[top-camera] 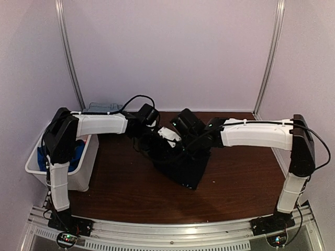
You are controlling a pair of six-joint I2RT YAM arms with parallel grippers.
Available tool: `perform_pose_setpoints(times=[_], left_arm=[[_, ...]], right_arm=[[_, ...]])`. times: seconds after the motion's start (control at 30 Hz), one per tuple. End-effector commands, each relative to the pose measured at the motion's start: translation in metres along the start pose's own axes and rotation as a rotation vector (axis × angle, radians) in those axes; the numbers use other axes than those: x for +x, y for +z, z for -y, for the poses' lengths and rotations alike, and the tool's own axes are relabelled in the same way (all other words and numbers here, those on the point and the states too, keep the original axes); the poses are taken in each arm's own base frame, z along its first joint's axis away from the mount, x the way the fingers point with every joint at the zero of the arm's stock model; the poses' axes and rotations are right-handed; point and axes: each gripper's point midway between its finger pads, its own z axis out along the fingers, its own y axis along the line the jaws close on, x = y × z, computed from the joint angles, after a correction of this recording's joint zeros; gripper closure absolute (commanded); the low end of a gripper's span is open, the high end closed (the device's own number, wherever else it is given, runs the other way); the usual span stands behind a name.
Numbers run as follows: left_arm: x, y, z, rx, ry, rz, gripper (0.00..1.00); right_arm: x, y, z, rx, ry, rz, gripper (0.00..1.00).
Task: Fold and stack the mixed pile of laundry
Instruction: Pass from the right arm to the left, then place the square-folded T-shirt at the corner of the board.
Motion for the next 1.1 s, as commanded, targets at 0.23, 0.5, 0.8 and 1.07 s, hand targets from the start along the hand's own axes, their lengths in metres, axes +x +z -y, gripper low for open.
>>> perform_pose_setpoints(times=[0.23,0.5,0.8,1.07], left_arm=[[-0.118,-0.058,-0.062,-0.510,0.463,0.121,1.00],[-0.201,-0.094,-0.089,-0.642,0.516,0.270,1.00],[-0.261,-0.134,-0.122,-0.694,0.490,0.409,1.00],[-0.298,-0.182,-0.110,-0.554,0.437,0.558,1.00]], right_arm=[[0.018,-0.098,0.072,0.103,0.241,0.119,0.42],[0.030,-0.102,0.076,0.120,0.284,0.100,0.43],[0.030,-0.094,0.080,0.128,0.304,0.078,0.44],[0.028,-0.080,0.083,0.125,0.308,0.043,0.44]])
